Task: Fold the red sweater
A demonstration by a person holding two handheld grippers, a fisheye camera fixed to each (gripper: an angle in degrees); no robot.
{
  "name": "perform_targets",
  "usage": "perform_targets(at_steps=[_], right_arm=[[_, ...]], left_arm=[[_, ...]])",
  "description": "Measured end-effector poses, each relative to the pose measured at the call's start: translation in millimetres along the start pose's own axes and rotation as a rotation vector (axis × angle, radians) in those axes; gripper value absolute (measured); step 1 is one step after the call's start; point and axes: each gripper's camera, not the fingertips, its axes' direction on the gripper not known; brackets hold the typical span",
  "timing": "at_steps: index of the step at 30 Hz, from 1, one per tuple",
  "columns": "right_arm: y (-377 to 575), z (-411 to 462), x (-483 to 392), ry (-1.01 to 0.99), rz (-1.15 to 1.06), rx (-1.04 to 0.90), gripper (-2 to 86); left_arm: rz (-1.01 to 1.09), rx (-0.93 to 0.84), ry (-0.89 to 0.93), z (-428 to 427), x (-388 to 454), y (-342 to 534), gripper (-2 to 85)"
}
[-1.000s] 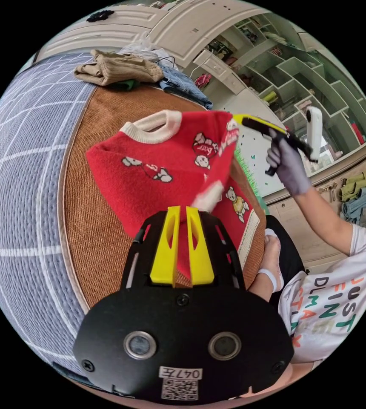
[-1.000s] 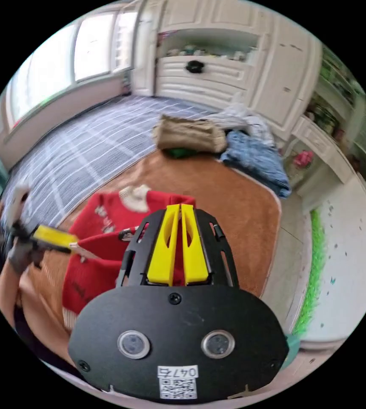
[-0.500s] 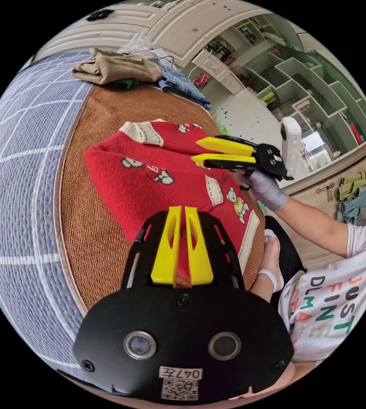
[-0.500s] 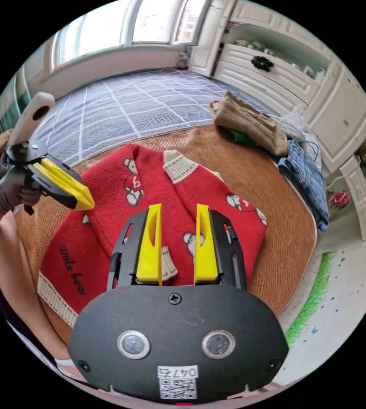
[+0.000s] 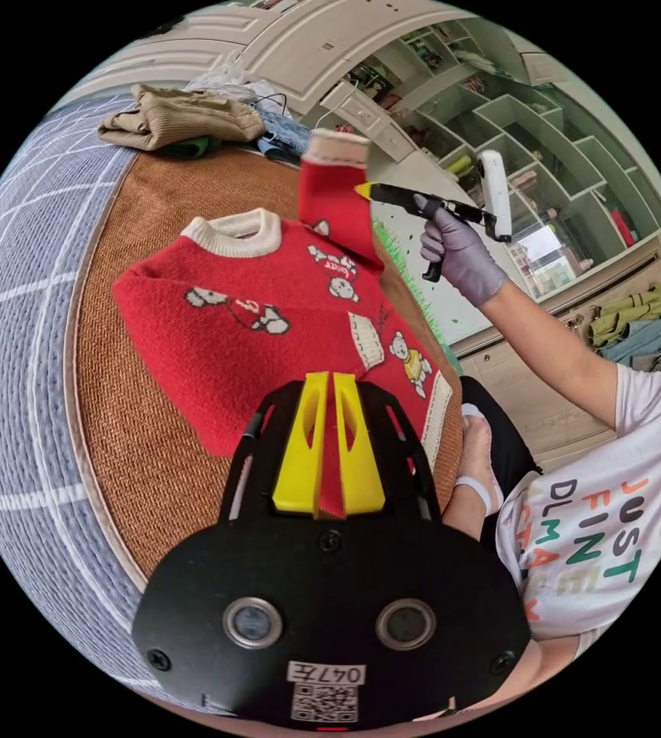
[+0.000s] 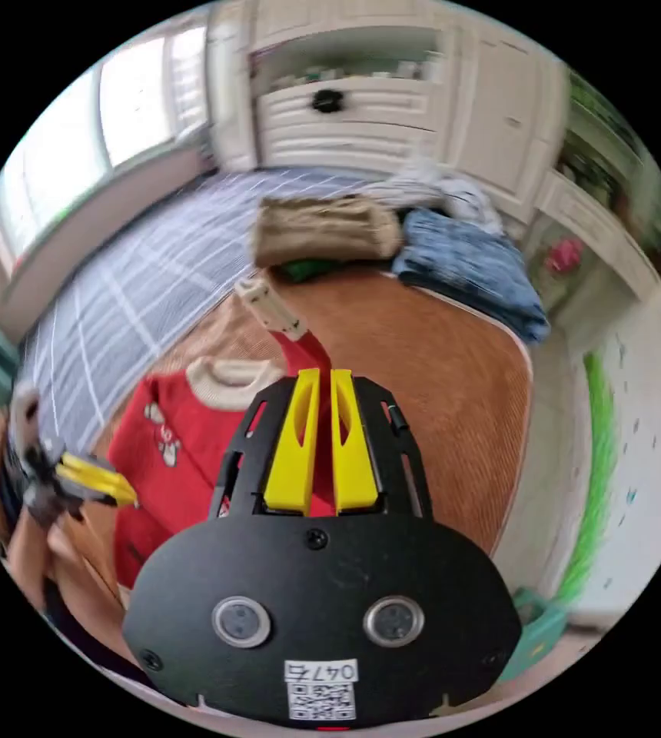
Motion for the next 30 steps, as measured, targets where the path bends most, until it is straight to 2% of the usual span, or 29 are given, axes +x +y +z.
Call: perform_targets(at_steps=[2,5,7,9,10,13,15,17,20,24,29,30], right_arm=[[24.0,-21.9,96.9,0.023,0.320,0.060,4.2],[88.1,-28.1,191.6,0.092,0.660,0.036,8.9],[122.8,-31.5,204.2,-0.028,0.704,0.060,8.5],[137.6,-33.1,177.3,-0.136,0.565,0.071,7.5],[140.2,-29.7,146.7,-0.235,0.420,0.056,7.4],[137.7,-6.4,59.6,-0.385,0.115,-0.051,8.7],[129.7,10.8,14.2,-0.355,-0.043,-0.121,9.2],[115.2,28.5,-22.9,-0.205,-0.168,-0.171,8.6],[94.4,52.3,-41.2,-0.068,-0.244,-0.288,3.5],[64.6,61.7,-51.0,-0.172,-0.369,-0.448,1.1],[-42.0,32.2,-71.8,-0.611,-0.380,-0.553,0.7],[-56.9,26.8,-81.5,-0.637,-0.400,-0.540,0.8]], left_arm=[[-0.018,0.043,0.027,-10.8,-1.8,12.3,-0.9],[-0.047,0.106,0.005,-31.8,-0.7,31.5,-0.9],[-0.067,0.174,-0.058,-53.4,3.6,46.4,-0.8],[-0.095,0.247,-0.108,-77.4,6.6,63.4,-0.6],[-0.115,0.297,-0.129,-92.8,8.1,76.1,-0.2],[-0.159,0.400,-0.155,-123.9,12.8,108.7,2.5],[-0.179,0.450,-0.168,-141.7,17.4,126.8,5.3],[-0.205,0.517,-0.205,-171.6,26.4,151.5,6.5],[-0.261,0.638,-0.290,-221.7,41.5,190.4,6.6],[-0.343,0.741,-0.443,-281.6,58.2,233.9,6.4],[-0.572,0.968,-0.697,-353.4,100.4,312.8,5.6],[-0.601,0.981,-0.719,-358.6,103.5,319.8,5.6]])
